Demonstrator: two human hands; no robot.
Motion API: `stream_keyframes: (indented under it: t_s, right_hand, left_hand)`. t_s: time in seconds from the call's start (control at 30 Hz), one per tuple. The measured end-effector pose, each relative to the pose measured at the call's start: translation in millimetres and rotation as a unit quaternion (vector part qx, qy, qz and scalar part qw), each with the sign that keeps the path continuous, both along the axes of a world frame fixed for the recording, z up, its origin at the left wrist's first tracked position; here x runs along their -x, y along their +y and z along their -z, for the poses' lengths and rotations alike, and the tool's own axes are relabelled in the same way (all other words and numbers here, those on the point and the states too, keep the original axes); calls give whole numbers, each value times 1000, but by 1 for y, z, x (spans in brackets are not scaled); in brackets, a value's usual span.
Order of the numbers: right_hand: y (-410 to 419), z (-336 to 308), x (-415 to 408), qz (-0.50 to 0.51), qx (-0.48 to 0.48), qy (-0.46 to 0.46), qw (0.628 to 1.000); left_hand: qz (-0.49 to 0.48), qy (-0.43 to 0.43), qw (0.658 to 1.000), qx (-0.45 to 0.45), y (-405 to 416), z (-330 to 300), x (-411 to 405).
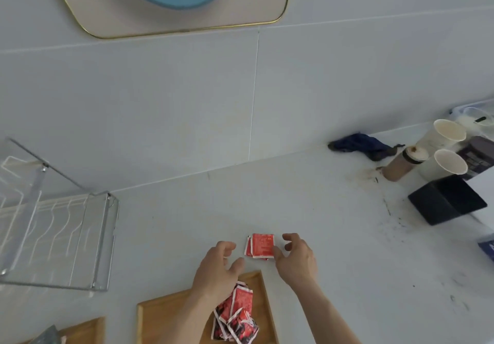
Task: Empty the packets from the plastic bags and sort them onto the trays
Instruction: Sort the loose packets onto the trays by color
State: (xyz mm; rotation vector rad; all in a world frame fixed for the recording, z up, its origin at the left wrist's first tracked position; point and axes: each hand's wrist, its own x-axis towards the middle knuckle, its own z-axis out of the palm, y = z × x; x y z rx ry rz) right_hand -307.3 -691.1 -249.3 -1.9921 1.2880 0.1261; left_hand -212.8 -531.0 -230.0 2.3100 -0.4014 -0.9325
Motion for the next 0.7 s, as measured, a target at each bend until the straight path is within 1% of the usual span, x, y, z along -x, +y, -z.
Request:
stream_keyframes:
  t_s: [0.1, 0.2, 0.4, 0.47, 0.57, 0.63, 0.7]
  right_hand:
    - [-6, 6, -14, 9, -28, 1, 1000]
    - [-8, 10, -24, 20, -64, 5, 998]
    - [-2, 18, -29, 18, -86, 9, 996]
    - [-2, 19, -27, 9, -86, 7, 996]
    - [-2, 16, -26, 9, -96, -1, 995]
    - [-2, 14, -26, 13, -113, -15, 993]
    - [1, 9, -28, 22, -149, -47, 987]
  left_hand:
    - [-11, 26, 999, -19, -20, 6, -3]
    - [-27, 35, 998, -35, -41, 12, -6]
    - [-92, 55, 993, -41, -59, 26, -11]
    - [-118, 67, 990, -30, -57, 28, -12]
    - [-140, 108, 984, -5, -53, 29, -10]
    - [-147, 124, 981, 19, -49, 25, -9]
    - [-152, 117, 980, 43, -43, 18, -10]
